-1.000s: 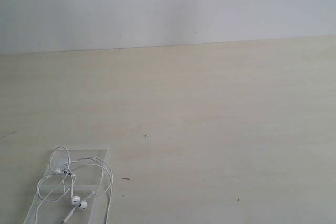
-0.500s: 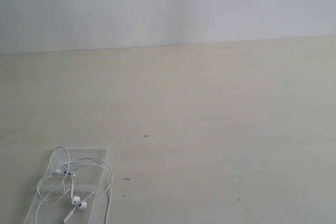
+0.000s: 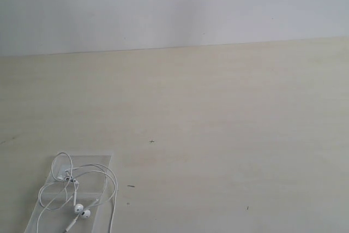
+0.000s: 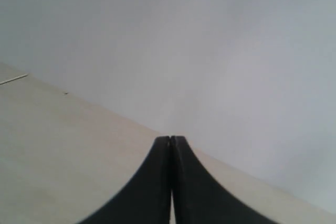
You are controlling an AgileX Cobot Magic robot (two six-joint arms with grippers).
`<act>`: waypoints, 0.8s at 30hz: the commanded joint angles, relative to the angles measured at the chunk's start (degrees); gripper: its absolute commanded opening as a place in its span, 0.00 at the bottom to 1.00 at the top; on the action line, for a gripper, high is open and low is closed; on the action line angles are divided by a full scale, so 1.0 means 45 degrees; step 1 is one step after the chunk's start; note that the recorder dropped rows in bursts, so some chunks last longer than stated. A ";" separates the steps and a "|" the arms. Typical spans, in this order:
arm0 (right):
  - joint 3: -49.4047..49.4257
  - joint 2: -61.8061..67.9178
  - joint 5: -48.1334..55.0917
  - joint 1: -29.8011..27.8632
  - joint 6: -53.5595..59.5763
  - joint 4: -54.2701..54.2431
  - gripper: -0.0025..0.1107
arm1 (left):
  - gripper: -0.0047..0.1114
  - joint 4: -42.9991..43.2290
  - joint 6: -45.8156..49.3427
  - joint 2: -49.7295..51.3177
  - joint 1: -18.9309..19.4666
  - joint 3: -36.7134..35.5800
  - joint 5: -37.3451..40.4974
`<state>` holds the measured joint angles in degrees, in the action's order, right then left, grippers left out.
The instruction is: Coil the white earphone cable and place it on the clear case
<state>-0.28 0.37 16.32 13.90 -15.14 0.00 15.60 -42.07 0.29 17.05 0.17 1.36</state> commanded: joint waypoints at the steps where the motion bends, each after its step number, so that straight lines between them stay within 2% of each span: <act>1: 0.0062 -0.0082 -0.0018 0.0019 -0.0011 0.0082 0.03 | 0.04 -0.1883 0.0972 -0.0064 0.0020 -0.0037 -0.0920; 4: 0.0062 -0.0082 -0.0018 0.0019 -0.0011 0.0082 0.03 | 0.04 -0.3814 0.4510 -0.0064 0.0020 -0.0037 0.0107; 6: 0.0062 -0.0082 -0.0018 0.0019 -0.0011 0.0082 0.03 | 0.04 -0.3989 0.6295 -0.0064 0.0020 -0.0037 0.1414; 9: 0.0062 -0.0082 -0.0018 0.0019 -0.0011 0.0082 0.03 | 0.04 -0.3989 0.7648 -0.0064 0.0020 -0.0037 0.3050; 11: 0.0062 -0.0082 -0.0018 0.0019 -0.0011 0.0082 0.03 | 0.04 -0.4021 0.8021 -0.0064 0.0020 -0.0037 0.3656; 24: 0.0062 -0.0082 -0.0018 0.0019 -0.0011 0.0082 0.03 | 0.04 -0.4298 0.7954 -0.0064 0.0020 -0.0037 0.3656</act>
<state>-0.28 0.37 16.32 13.90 -15.14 0.00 -3.17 -6.41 0.29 17.05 0.00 18.00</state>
